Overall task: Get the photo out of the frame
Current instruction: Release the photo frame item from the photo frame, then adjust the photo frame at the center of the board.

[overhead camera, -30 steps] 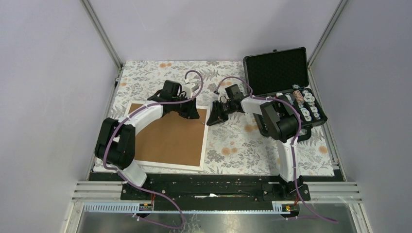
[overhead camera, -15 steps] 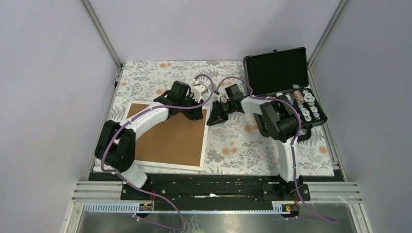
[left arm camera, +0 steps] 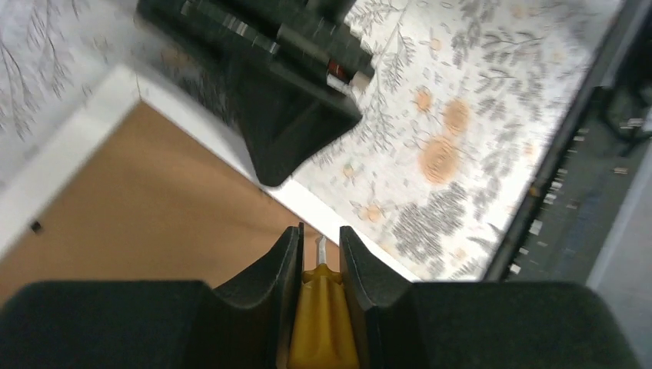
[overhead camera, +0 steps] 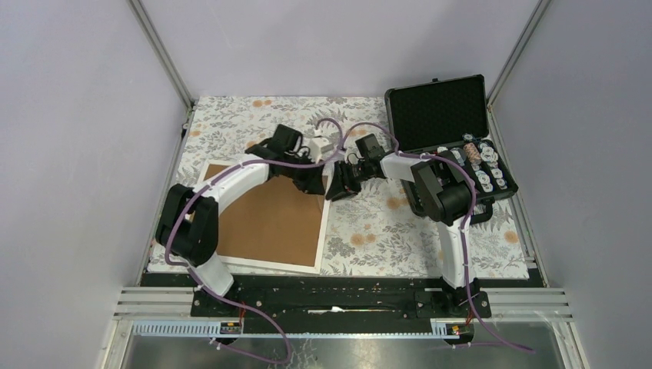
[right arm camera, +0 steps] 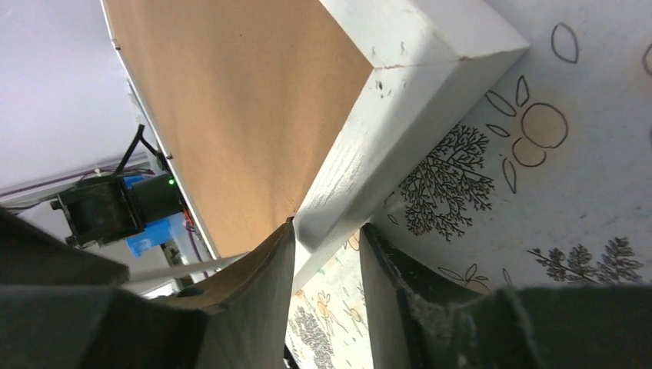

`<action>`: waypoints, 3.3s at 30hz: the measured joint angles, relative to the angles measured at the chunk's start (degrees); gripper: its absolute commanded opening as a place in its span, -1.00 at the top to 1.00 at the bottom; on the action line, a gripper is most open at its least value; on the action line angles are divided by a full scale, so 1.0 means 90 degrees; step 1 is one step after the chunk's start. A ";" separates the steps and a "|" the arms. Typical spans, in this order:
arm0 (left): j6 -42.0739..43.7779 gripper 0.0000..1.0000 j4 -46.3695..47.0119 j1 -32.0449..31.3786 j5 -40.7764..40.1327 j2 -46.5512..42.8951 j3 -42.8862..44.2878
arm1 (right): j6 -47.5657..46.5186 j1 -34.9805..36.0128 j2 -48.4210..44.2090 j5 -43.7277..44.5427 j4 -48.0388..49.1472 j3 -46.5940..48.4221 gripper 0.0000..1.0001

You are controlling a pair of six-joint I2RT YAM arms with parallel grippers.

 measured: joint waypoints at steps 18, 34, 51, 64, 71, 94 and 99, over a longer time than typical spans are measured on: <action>-0.2076 1.00 -0.0342 0.3147 0.2089 -0.0330 0.0544 | -0.3002 0.0019 0.0187 0.1120 -0.1353 0.2982 -0.65; -0.2283 1.00 -0.0321 0.3470 0.2229 -0.0738 0.0364 | -0.3934 0.0712 0.1756 0.2052 -0.2603 0.4466 -0.10; -0.2392 1.00 -0.0236 0.3485 0.2276 -0.0610 0.0362 | -0.3621 0.0393 0.1511 0.2013 -0.2737 0.4036 0.57; -0.2569 1.00 -0.0233 0.3546 0.1994 -0.0459 0.0362 | -0.1608 -0.0826 -0.0568 0.1914 -0.2062 0.0551 0.53; -0.2671 1.00 -0.0245 0.3599 0.1909 -0.0301 0.0384 | -0.1508 -0.0308 -0.0918 0.1848 -0.2205 0.0095 -0.16; -0.2720 1.00 -0.0228 0.3876 0.1894 -0.0461 0.0223 | -0.3237 0.0772 0.1622 0.2630 -0.3485 0.4537 -0.03; -0.2722 1.00 -0.0226 0.3912 0.1894 -0.0461 0.0204 | -0.3123 0.0867 0.1787 0.2912 -0.3657 0.4891 0.43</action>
